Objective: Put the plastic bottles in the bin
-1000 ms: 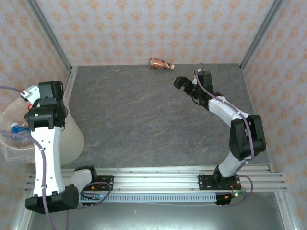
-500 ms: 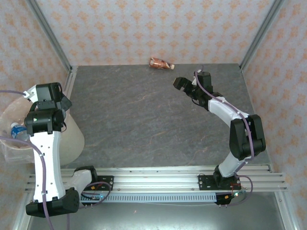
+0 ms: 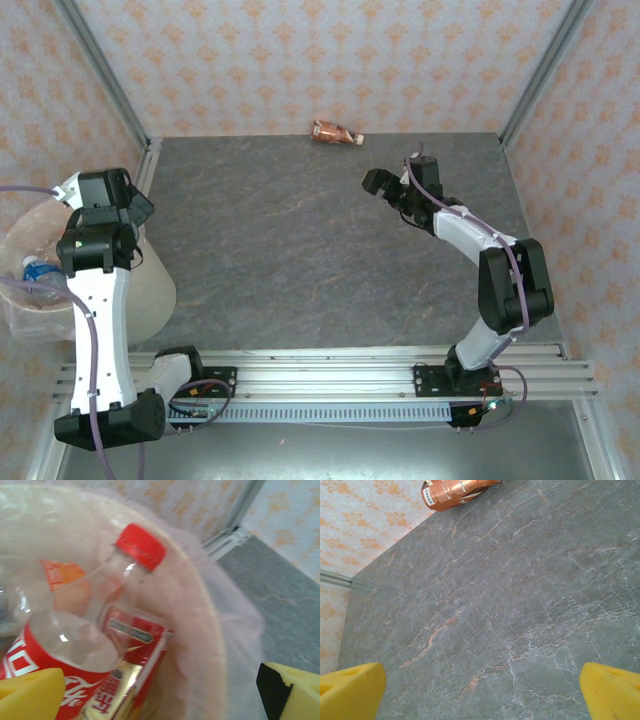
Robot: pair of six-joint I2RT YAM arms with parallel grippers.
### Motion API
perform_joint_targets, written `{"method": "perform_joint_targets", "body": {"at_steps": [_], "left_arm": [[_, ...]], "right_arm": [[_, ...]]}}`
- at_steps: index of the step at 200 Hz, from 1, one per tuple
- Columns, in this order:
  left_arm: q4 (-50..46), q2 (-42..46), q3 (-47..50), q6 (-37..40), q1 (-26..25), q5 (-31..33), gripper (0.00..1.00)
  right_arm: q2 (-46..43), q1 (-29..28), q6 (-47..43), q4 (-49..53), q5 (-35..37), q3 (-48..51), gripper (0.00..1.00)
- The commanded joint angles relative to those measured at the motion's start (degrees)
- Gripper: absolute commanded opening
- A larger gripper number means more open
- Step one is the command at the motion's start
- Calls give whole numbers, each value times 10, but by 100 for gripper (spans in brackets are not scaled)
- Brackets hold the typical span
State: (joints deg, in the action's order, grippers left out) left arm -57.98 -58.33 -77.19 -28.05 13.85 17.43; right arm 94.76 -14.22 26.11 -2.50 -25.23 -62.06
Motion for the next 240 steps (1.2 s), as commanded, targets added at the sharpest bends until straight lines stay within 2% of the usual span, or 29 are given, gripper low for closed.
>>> {"method": "perform_joint_targets", "body": {"at_steps": [1,38,63,89,121,134,145,168,183,240], "left_arm": [[5,14,26,-21,16,54,100],[-19,15,11,-21,22,34,100],[-21,25,-22,-21,22,-24,100],[16,44,-46,-47,22,-148,100],[124,50,-30,-97,19,-335,100],[170,40,-22,-122,6,-389,100],[184,26,-27,-126,-22,-389,100],[193,-12,-51,-106,-112,-335,100],[225,-40,-49,-107,-157,-334,100],[340,-173,-53,-134,-270,-344,100]], "right_arm": [[-10,-5,-13,6,12,4,99],[-12,-5,-19,10,16,9,99],[-17,-5,-21,10,21,14,99],[-25,-5,-20,11,18,16,99],[-34,-4,-16,10,13,16,99],[-38,-4,-14,9,9,16,99],[-40,-3,-12,9,7,16,99],[-43,2,-4,9,-1,15,99],[-45,7,3,6,-9,13,99],[-55,34,24,1,-19,24,99]]}}
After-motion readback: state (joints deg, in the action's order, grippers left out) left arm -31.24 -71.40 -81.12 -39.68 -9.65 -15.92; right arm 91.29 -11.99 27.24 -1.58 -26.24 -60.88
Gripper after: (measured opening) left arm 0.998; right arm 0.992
